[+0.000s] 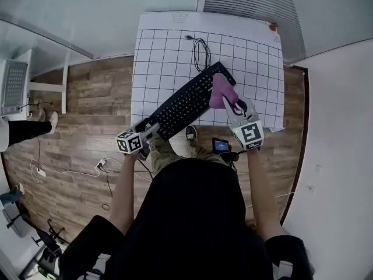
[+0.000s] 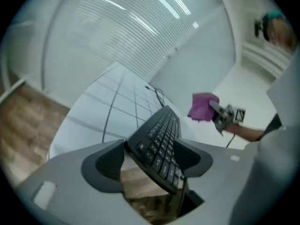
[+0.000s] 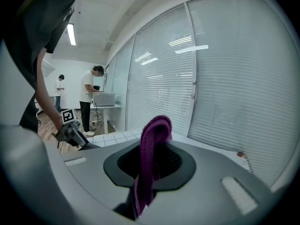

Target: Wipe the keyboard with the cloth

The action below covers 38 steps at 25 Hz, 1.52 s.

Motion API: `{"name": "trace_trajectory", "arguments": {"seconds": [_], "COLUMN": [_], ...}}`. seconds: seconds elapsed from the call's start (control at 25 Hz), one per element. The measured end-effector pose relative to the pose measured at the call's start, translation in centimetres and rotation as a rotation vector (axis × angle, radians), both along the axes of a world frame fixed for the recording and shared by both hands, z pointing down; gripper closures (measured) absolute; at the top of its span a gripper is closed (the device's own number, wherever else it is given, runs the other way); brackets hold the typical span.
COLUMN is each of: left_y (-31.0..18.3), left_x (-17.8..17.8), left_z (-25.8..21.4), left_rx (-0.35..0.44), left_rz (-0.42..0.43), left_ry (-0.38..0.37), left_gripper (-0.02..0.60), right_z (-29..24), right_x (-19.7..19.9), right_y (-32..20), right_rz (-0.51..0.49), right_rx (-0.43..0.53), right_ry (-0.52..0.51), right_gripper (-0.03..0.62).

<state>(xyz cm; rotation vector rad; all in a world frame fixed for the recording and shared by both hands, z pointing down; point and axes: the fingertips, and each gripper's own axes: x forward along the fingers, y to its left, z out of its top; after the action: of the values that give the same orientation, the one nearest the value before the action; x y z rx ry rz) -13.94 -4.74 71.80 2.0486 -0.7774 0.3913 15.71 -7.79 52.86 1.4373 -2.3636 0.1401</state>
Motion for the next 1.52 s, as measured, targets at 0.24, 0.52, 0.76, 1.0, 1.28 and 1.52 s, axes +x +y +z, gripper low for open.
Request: {"name": "trace_trajectory", "arguments": {"seconds": [0.24, 0.52, 0.76, 1.0, 1.28, 1.52], "left_y": [5.1, 6.3, 5.8, 6.2, 4.9, 4.5], "left_x": [-0.4, 2.8, 3.9, 4.2, 6.5, 8.3], "left_z": [2.8, 2.5, 2.7, -1.6, -11.9, -15.2], "left_rx": [-0.152, -0.254, -0.284, -0.247, -0.125, -0.15], "left_rz": [-0.232, -0.264, -0.426, -0.365, -0.278, -0.306], "left_ry": [0.127, 0.424, 0.485, 0.544, 0.553, 0.445], "left_gripper": [0.273, 0.457, 0.449, 0.477, 0.477, 0.482], "right_z": [0.4, 1.2, 1.9, 3.2, 5.5, 9.5], "right_x": [-1.3, 1.5, 4.3, 7.5, 11.3, 10.9], "right_y": [0.4, -0.4, -1.1, -2.1, -7.0, -11.2], "right_rz": [-0.112, -0.078, -0.005, 0.071, 0.08, -0.016], "right_rx": [0.009, -0.015, -0.039, -0.064, -0.109, -0.28], "right_ry": [0.006, -0.03, -0.11, -0.062, 0.068, 0.087], "right_gripper": [0.533, 0.534, 0.533, 0.533, 0.531, 0.533]}}
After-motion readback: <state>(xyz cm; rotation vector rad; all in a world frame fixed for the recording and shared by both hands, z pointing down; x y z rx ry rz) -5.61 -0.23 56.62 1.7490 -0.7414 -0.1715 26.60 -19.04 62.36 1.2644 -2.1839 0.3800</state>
